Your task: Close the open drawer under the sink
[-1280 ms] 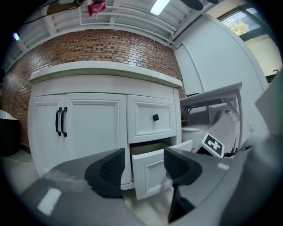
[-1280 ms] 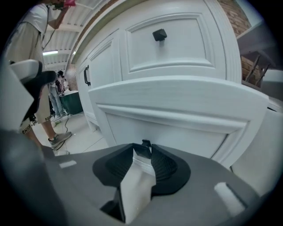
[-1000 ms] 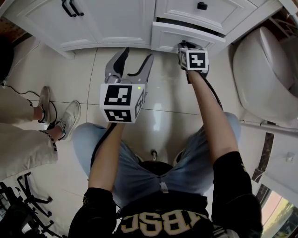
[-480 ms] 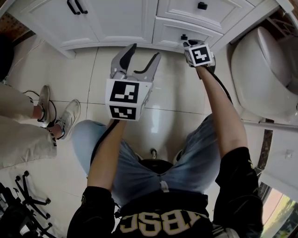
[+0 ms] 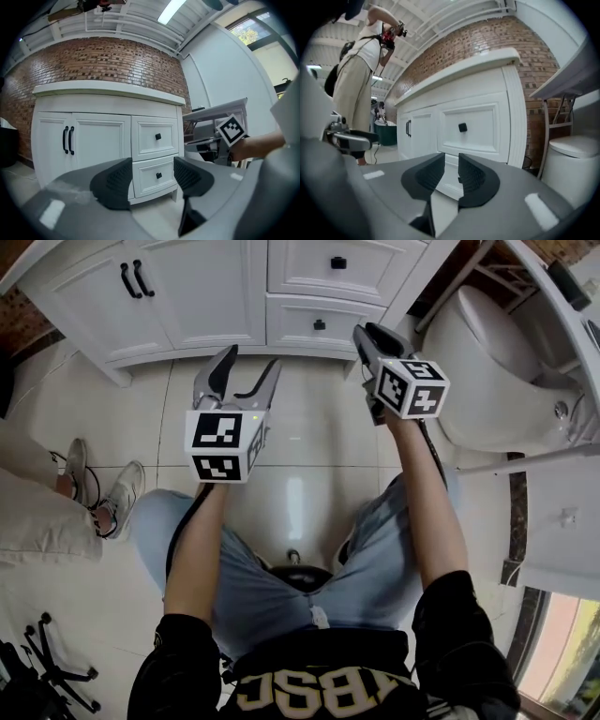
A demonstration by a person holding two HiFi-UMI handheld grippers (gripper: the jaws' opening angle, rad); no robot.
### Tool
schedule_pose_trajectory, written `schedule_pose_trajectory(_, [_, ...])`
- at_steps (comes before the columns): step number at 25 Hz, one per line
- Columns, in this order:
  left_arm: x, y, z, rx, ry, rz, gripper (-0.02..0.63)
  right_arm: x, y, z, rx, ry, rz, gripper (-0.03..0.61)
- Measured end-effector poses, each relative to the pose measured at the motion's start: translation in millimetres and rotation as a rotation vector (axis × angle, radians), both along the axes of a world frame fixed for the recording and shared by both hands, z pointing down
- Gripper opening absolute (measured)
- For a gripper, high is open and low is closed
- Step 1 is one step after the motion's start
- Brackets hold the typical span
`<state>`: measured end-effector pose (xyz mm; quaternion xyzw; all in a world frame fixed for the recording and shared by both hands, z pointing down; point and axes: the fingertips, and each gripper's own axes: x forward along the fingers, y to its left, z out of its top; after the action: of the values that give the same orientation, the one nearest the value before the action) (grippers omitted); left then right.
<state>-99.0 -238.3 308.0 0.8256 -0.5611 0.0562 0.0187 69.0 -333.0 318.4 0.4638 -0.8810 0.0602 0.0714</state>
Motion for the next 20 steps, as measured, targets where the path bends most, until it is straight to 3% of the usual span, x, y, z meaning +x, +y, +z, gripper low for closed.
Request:
schedule_pose_trajectory(6, [11, 31, -23, 0.055, 0.021, -0.041, 0.276, 22, 68, -33, 0.124, 0.071, 0.072, 0.165])
schedule_pose_trajectory(10, [18, 45, -22, 0.062, -0.015, -0.036, 0.276, 45, 96, -47, 0.146, -0.015, 0.145, 0.214])
schedule_pose_trajectory(15, [23, 52, -23, 0.062, -0.018, -0.035, 0.276, 70, 112, -55, 0.181, -0.032, 0.241, 0.339])
schedule_pose_trajectory(20, [29, 56, -29, 0.078, -0.022, -0.027, 0.276, 47, 135, -52, 0.192, -0.039, 0.176, 0.348])
